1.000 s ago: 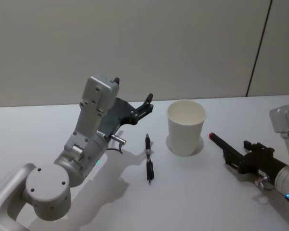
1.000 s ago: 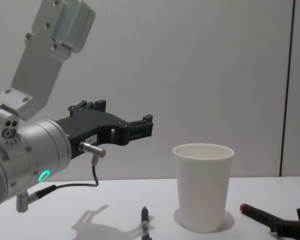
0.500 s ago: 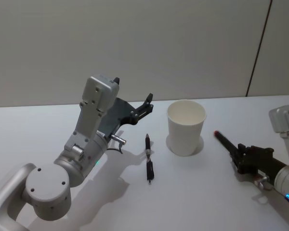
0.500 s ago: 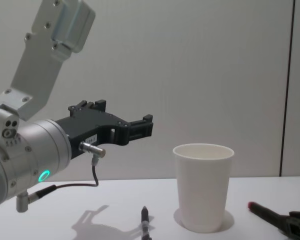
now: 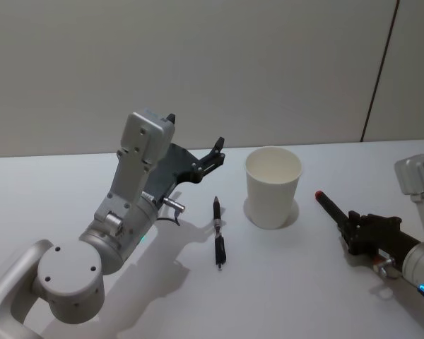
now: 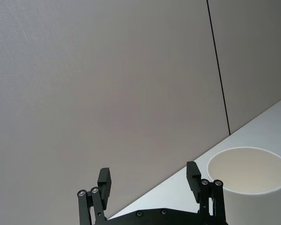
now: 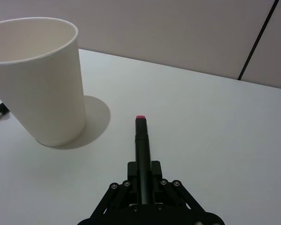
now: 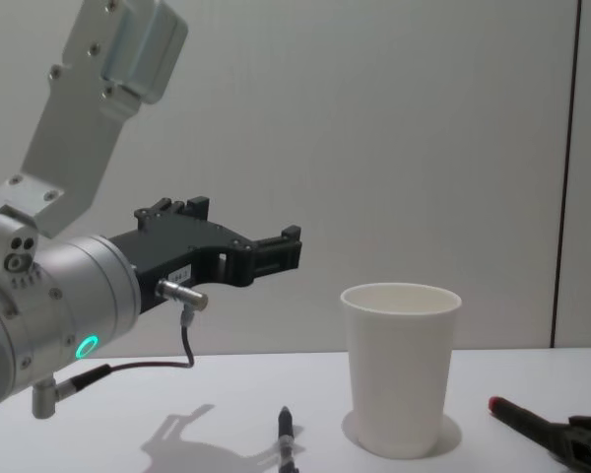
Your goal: Place the pen into the pen holder.
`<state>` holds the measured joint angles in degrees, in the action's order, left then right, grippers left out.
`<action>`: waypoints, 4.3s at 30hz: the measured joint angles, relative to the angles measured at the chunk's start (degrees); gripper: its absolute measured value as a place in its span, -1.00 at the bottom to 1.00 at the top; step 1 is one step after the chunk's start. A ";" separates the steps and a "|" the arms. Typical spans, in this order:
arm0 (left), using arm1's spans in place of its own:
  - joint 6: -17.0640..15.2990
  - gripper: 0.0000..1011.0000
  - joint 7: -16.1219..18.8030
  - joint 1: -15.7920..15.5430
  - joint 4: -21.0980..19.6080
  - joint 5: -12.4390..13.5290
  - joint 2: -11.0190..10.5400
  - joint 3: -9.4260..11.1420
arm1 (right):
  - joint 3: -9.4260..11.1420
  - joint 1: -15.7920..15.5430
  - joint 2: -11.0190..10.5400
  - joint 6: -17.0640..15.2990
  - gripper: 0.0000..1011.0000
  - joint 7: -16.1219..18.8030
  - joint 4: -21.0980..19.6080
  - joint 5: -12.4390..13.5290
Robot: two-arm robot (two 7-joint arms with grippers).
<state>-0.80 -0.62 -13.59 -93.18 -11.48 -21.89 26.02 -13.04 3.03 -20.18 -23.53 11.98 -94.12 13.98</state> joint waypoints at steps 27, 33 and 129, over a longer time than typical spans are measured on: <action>0.00 0.98 0.00 0.00 0.00 0.00 0.00 0.00 | 1.62 0.59 -0.42 17.29 -0.67 1.33 0.55 2.31; 0.00 0.98 0.00 0.00 0.00 0.00 0.00 0.00 | 2.16 0.84 -0.40 21.82 -0.67 1.78 0.45 4.00; 0.00 0.98 0.00 0.00 0.00 0.00 0.00 0.00 | -4.93 20.10 13.99 55.25 -0.48 18.76 31.86 0.27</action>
<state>-0.80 -0.62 -13.59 -93.17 -11.48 -21.90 26.02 -17.97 23.12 -6.19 31.71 30.74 -62.26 14.25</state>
